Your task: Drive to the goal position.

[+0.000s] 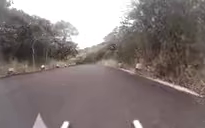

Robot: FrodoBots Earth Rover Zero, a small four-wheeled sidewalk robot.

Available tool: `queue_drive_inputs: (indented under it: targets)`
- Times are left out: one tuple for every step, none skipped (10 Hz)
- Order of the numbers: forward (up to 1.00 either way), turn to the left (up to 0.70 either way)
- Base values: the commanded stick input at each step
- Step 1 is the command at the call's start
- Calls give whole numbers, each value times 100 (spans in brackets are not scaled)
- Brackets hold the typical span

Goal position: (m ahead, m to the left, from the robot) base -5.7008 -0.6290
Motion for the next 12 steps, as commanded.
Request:
queue_drive_inputs:
  targets:
    - [50, 0]
    - [50, 0]
    - [50, -3]
    - [50, -19]
    - [50, -35]
    - [50, -50]
    - [50, -46]
    - [50, -22]
    - [50, 0]
    - [50, 0]
    - [50, 0]
    - [50, 0]
